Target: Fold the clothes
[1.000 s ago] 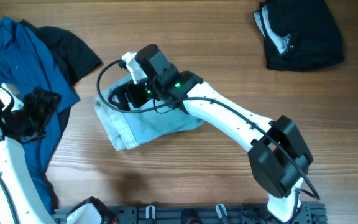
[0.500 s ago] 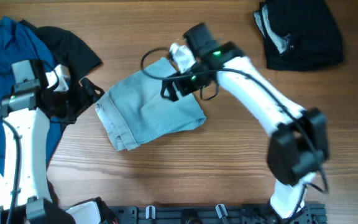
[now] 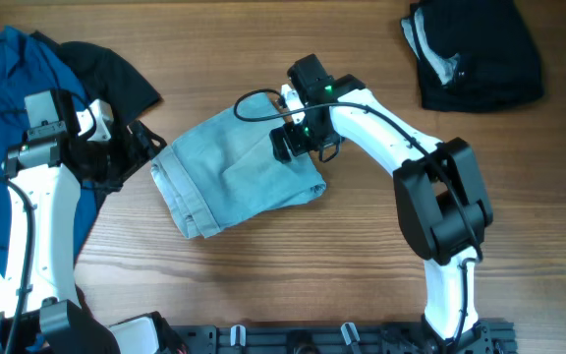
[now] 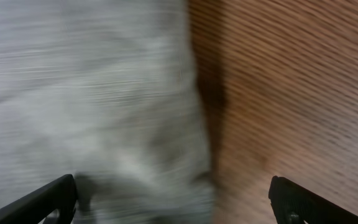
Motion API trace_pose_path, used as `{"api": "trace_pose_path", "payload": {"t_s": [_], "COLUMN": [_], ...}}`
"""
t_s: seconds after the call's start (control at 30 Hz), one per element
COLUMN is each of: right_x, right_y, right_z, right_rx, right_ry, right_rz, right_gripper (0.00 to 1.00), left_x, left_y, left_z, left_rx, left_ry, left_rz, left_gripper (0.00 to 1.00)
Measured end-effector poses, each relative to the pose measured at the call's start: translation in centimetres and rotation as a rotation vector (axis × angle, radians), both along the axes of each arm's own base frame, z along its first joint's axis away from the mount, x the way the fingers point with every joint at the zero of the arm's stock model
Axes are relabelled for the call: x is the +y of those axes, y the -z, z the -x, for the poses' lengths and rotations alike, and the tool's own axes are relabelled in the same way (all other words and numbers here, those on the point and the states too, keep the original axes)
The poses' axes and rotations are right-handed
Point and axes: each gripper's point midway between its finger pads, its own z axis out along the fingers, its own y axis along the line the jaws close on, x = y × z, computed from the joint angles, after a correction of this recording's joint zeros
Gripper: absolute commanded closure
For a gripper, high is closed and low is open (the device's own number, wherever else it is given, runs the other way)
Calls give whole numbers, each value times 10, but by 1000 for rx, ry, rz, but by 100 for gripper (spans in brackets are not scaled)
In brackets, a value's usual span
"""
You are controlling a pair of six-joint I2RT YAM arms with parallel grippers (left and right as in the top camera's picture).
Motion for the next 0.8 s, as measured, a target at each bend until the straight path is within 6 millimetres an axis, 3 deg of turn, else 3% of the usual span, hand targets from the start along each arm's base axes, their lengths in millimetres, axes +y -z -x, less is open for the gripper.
{"api": "trace_pose_path", "payload": {"t_s": [0.23, 0.43, 0.47, 0.57, 0.63, 0.7, 0.73, 0.77, 0.8], "right_x": [-12, -37, -50, -88, -132, -166, -169, -185, -185], "right_y": [11, 9, 7, 2, -1, -3, -3, -3, -4], "right_z": [-8, -40, -57, -80, -96, -102, -102, -100, -95], "right_rx": [-32, -191, -254, -321, -333, -309, -305, -251, -212], "right_ry": [37, 121, 155, 229, 310, 367, 368, 378, 365], "right_rz": [95, 251, 295, 379, 436, 467, 470, 474, 459], "right_gripper": [0, 0, 0, 0, 0, 1, 0, 1, 1], "left_x": [2, 4, 4, 4, 5, 5, 6, 7, 8], "left_y": [1, 0, 0, 0, -1, -2, -2, -3, -3], "left_z": [0, -2, -2, -4, -6, -8, -9, -10, -12], "left_rx": [0, -6, -6, -14, -22, -33, -38, -43, -50], "left_ry": [-4, -6, -6, -7, -7, -7, -8, -9, -11], "left_rz": [-13, -20, -20, -22, -25, -28, -31, -35, -44], "left_gripper": [14, 14, 14, 14, 14, 14, 13, 13, 12]}}
